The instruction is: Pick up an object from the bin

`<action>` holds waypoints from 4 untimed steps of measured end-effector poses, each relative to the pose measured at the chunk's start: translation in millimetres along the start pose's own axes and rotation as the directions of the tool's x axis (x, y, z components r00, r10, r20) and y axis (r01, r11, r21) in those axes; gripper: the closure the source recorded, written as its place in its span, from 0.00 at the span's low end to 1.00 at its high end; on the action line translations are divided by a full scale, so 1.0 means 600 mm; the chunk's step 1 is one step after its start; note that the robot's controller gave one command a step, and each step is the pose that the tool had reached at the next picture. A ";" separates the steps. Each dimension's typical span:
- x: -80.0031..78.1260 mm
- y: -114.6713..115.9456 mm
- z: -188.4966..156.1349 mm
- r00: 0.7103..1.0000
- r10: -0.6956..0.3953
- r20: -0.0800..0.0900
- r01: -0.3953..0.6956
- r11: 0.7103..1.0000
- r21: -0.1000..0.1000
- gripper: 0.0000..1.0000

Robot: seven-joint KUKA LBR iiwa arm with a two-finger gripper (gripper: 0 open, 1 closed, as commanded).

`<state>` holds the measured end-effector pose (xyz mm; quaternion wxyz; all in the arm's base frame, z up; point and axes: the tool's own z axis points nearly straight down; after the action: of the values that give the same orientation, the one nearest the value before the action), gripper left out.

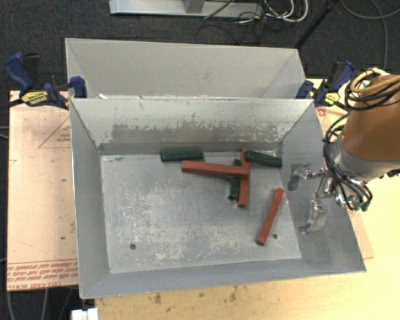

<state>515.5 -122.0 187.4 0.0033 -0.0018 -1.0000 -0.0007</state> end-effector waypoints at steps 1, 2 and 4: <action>-0.005 0.041 0.198 0.886 -0.463 0.004 0.463 0.886 0.001 0.00; -0.044 0.055 0.145 0.801 -0.598 0.009 0.598 0.802 0.007 0.00; -0.022 0.047 0.197 0.156 -0.988 0.003 0.988 0.156 0.005 0.00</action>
Offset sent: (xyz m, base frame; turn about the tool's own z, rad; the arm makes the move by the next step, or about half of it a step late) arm 0.0027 0.0232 -0.1174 -0.4832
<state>527.8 -93.8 69.1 -0.0006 0.6484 -0.7613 -0.0015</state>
